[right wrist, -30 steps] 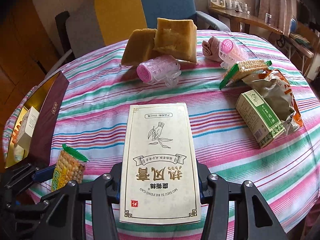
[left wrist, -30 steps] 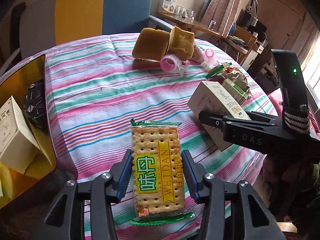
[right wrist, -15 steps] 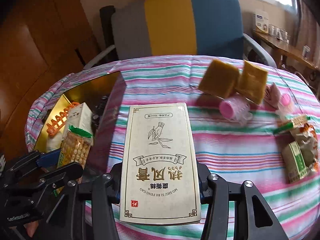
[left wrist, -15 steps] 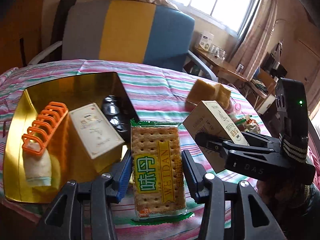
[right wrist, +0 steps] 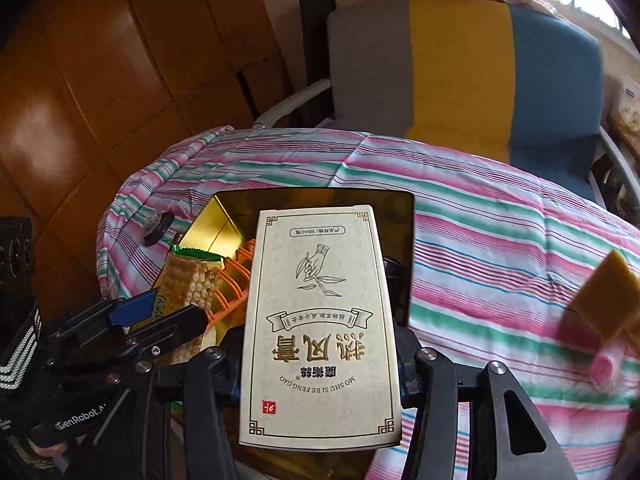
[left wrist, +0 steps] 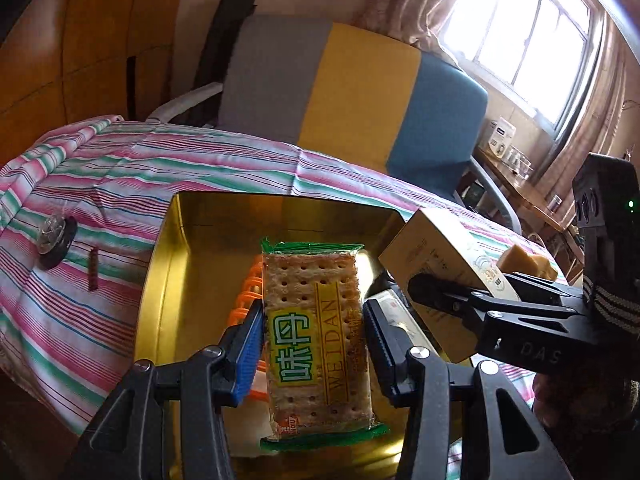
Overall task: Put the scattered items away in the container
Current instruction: 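Open both grippers over the tin and withdraw them, then move the right gripper to the orange snack bag and grasp it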
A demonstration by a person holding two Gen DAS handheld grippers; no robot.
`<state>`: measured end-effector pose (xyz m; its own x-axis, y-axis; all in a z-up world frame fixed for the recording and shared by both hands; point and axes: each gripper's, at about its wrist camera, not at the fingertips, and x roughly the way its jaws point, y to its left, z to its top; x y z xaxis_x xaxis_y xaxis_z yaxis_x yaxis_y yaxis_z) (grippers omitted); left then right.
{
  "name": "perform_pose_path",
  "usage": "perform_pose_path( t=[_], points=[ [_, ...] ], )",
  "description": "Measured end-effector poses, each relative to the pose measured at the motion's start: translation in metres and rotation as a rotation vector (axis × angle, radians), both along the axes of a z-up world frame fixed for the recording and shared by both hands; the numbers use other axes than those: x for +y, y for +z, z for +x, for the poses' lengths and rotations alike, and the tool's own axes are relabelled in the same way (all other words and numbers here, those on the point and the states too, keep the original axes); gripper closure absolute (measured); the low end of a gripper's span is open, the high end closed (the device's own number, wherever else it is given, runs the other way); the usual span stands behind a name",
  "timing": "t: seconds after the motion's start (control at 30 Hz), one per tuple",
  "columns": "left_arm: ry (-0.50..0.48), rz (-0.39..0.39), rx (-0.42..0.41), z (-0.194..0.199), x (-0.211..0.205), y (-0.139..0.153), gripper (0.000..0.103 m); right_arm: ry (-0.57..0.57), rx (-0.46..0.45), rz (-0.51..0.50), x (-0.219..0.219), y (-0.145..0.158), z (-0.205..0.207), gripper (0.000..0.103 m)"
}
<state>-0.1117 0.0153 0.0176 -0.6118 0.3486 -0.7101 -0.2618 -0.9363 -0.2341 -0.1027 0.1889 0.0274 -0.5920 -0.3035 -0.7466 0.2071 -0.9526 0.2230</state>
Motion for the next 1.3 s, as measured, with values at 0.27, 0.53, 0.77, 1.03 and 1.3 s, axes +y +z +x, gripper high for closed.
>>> perform_pose_path(
  t=[0.27,0.53,0.77,1.03,1.3],
  points=[
    [0.025,-0.047,-0.006,-0.028,-0.019,-0.008,0.054,0.028,-0.056,0.081,-0.030,-0.018,-0.063,0.044],
    [0.024,-0.072,0.006,-0.028,-0.023,-0.007,0.054,0.041,-0.033,0.166,-0.036,-0.016,-0.074,0.026],
    [-0.016,-0.059,0.035,-0.004,-0.008,0.008,0.054,0.017,0.058,0.199,-0.027,0.001,-0.041,0.000],
    [-0.170,-0.044,0.060,0.045,0.046,0.024,0.053,-0.156,0.057,0.311,0.015,0.007,0.005,0.000],
    [-0.480,-0.072,0.019,0.109,0.144,0.009,0.053,-0.493,-0.091,0.327,0.123,-0.028,0.079,0.000]
  ],
)
